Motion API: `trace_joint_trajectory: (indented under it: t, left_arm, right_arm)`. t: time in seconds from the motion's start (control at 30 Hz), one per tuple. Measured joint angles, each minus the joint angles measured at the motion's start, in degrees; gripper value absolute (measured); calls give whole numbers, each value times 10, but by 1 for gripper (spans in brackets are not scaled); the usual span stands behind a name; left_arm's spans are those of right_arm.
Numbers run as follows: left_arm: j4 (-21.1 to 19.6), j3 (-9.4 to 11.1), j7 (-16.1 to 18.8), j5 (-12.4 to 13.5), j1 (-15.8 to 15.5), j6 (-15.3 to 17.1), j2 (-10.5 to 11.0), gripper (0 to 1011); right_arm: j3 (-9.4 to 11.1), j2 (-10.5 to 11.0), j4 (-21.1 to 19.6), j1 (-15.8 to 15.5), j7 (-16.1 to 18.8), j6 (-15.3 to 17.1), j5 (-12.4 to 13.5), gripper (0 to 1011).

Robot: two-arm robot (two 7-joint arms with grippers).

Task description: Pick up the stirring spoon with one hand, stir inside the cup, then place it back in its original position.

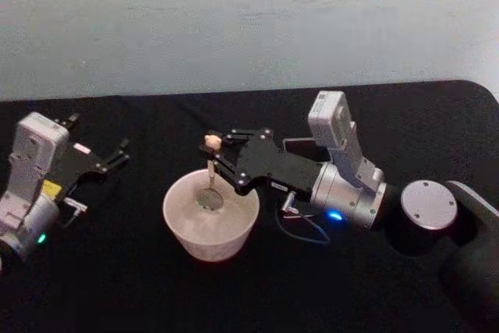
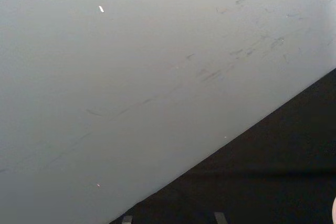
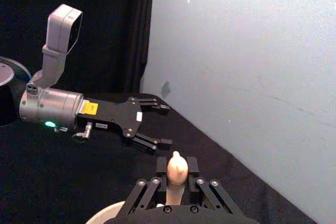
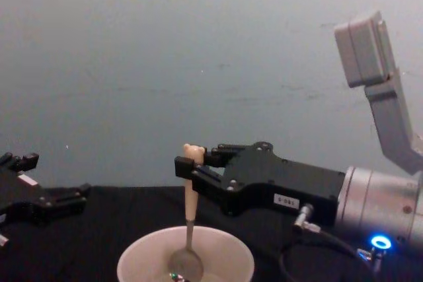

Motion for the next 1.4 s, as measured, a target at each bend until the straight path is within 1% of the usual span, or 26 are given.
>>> trace_joint_trajectory:
  t: [0.27,0.5,0.7,0.83,1.0,1.23,1.4]
  left_arm:
    - [0,0,0,0,0,0,0,1001]
    - [0,0,0,0,0,0,0,1001]
    - [0,0,0,0,0,0,0,1002]
    - [0,0,0,0,0,0,0,1001]
    - [0,0,0,0,0,0,0,1001]
    - [0,0,0,0,0,0,0,1001]
    - [0,0,0,0,0,0,0,1001]
  right_arm:
    - [4,-3,6,0,2,-1,-5,214]
    - [11,5,-2,-7,2,2,-5,214]
    - [21,20,-21,-19,1,10,-2,214]
    - [27,35,-44,-35,4,16,7,214]
    - [30,47,-67,-51,7,24,17,214]
    - [26,58,-99,-71,13,34,30,214]
    - [18,56,-105,-72,15,37,32,214]
